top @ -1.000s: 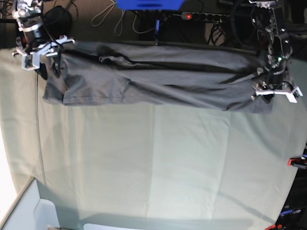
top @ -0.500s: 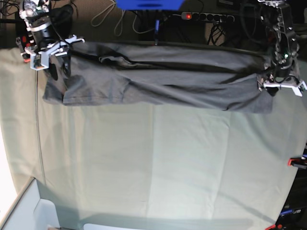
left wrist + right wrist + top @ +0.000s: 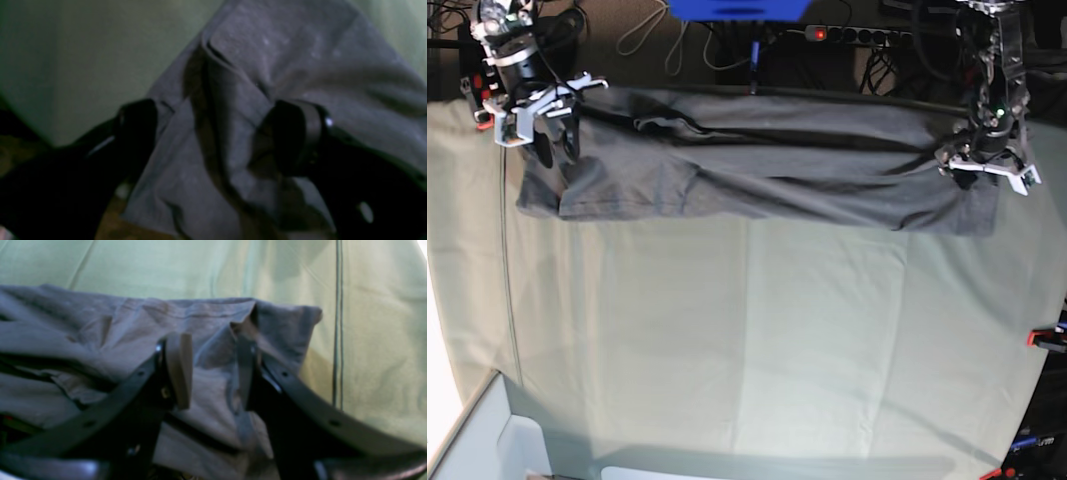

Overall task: Layout the t-shirt on the table in an organized manner, then fold the t-shirt properly
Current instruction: 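Grasp the strip end with the left gripper, right gripper holding its other end, then fold the strip end held by the left gripper toward the right gripper, then release the shirt and lift the left gripper away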

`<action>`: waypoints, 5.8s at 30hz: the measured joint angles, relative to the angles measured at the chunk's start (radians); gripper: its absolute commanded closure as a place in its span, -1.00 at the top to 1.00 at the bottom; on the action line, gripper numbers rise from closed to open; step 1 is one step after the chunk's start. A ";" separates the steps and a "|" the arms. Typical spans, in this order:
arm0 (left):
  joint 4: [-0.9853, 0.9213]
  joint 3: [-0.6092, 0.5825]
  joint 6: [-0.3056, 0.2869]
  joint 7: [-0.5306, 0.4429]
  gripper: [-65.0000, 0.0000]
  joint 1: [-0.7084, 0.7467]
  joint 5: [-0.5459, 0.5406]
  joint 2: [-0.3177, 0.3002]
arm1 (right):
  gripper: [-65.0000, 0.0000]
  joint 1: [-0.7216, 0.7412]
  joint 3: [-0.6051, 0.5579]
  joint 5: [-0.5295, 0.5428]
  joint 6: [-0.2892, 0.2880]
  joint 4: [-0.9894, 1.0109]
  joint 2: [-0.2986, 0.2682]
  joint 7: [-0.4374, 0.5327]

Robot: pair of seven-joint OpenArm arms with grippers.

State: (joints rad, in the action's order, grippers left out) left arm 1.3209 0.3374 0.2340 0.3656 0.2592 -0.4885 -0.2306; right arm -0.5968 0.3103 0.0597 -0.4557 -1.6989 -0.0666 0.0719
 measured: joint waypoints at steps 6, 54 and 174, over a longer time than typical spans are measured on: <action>-0.013 0.005 -0.002 -0.010 0.30 -0.003 0.001 -0.002 | -0.30 -0.001 0.001 0.000 0.000 0.000 0.000 0.000; 0.387 -0.659 0.025 0.024 -1.00 0.095 0.238 0.116 | -0.30 0.047 0.008 0.000 0.000 -0.005 0.000 -0.097; 0.467 -0.215 0.002 0.184 0.20 -0.011 0.361 0.034 | 0.27 0.281 0.193 0.010 0.000 0.391 0.006 -0.203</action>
State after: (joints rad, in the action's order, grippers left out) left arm 1.7878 0.1226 0.2356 0.5499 0.2485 -0.1276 -0.1967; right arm -0.3161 0.5030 0.0692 -0.4553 -1.3079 -0.0608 -0.1307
